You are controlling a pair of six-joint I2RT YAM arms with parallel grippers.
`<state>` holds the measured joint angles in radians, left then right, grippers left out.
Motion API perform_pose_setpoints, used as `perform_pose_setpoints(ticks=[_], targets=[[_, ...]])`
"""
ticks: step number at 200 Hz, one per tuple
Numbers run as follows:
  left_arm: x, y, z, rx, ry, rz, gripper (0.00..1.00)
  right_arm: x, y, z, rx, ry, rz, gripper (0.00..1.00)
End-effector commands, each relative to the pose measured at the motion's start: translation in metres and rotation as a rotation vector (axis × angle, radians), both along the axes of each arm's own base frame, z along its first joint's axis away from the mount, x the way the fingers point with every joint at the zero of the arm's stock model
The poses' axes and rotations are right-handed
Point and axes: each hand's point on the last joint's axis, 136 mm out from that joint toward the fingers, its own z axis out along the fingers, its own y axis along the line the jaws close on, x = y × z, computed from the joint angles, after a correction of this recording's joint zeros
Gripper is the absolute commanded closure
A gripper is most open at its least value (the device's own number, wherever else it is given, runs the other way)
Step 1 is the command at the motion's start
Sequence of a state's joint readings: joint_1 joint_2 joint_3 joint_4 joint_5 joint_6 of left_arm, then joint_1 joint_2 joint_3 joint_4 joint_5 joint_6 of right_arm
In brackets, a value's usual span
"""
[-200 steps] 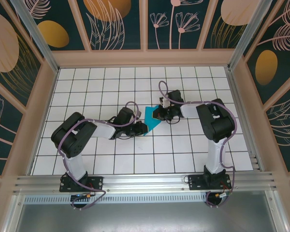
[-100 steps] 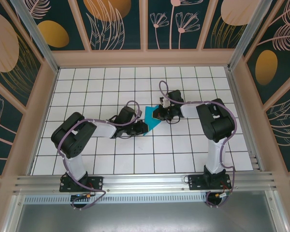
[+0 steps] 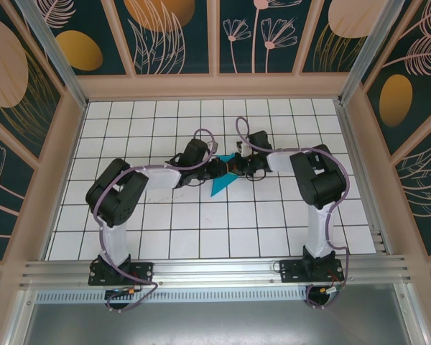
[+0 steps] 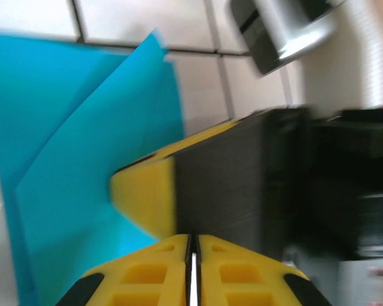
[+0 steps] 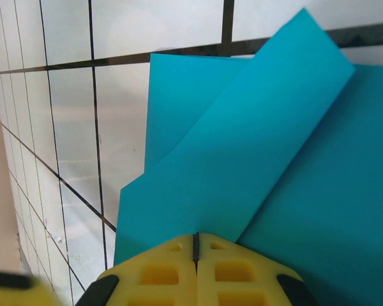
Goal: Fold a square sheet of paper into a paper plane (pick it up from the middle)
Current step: Fourth fold the wing at the center of the table.
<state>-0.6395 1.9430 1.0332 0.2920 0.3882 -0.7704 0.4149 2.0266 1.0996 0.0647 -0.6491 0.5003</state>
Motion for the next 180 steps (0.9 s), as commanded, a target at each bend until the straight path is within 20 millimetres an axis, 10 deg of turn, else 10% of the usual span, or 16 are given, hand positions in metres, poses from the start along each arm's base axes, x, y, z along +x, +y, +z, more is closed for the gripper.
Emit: perform_pose_setpoints(ticks=[1,180], targets=[[-0.009,0.008,-0.025,0.071,0.060,-0.017,0.87,0.006,-0.016,-0.027,-0.086,0.012,-0.037,0.95],[-0.073,0.042,-0.058,0.098,0.195,-0.056,0.90,0.001,-0.021,-0.043,-0.124,0.056,-0.047,0.95]])
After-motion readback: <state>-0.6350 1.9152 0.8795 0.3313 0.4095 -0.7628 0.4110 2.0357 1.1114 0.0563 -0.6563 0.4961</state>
